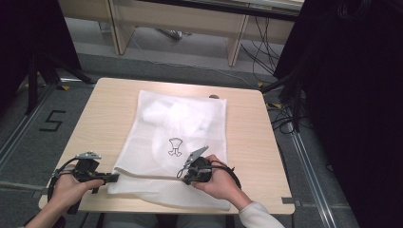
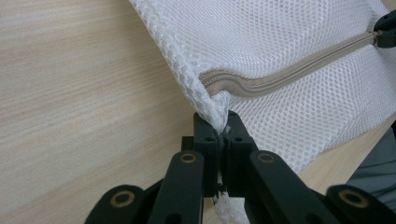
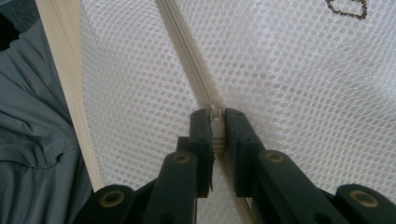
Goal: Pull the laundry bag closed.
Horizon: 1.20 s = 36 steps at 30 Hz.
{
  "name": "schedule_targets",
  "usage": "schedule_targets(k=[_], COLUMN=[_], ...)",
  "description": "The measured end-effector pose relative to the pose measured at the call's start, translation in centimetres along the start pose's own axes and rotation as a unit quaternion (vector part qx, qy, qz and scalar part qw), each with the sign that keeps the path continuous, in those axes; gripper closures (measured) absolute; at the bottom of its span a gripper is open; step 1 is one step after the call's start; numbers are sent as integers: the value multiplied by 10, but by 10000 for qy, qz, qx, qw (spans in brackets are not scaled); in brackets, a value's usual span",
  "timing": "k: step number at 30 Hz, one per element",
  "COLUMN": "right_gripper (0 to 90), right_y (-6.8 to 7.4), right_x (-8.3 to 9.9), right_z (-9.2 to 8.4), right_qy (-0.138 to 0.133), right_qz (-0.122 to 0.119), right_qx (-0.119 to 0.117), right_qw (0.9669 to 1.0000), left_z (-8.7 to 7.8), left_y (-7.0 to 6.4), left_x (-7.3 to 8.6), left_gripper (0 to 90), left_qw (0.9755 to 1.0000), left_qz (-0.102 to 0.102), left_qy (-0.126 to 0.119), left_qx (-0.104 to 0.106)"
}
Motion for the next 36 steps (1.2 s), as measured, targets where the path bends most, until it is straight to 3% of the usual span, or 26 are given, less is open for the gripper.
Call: schedule_targets(k=[25, 28, 30, 36], right_gripper=[826, 827, 827, 826], right_y=[-6, -6, -4, -7], right_x=[12, 14, 15, 16], right_z=[-6, -7, -8, -9], right_qy=[-60, -62, -27, -65], right_qz=[30, 62, 230, 55], right_qx=[30, 39, 8, 41], right_qw=[10000, 10000, 9997, 10000], left_z=[1, 1, 1, 0], left_y=[0, 0, 0, 0], left_x=[0, 0, 0, 0], left_gripper=[862, 862, 862, 862], left_qw=[10000, 10000, 10000, 10000], left_qz=[-14, -21, -23, -19], left_qy=[-39, -36, -41, -40], left_qx=[20, 18, 15, 21])
Point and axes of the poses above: each handheld gripper's, and its own axes: z roughly forward along the jaws, x roughly out of its underside, y roughly to its left, the point moved 5 cm from there along z, roughly forward along the jaws, and after that the axes turned 4 degrees about y, right-handed, at the moved point
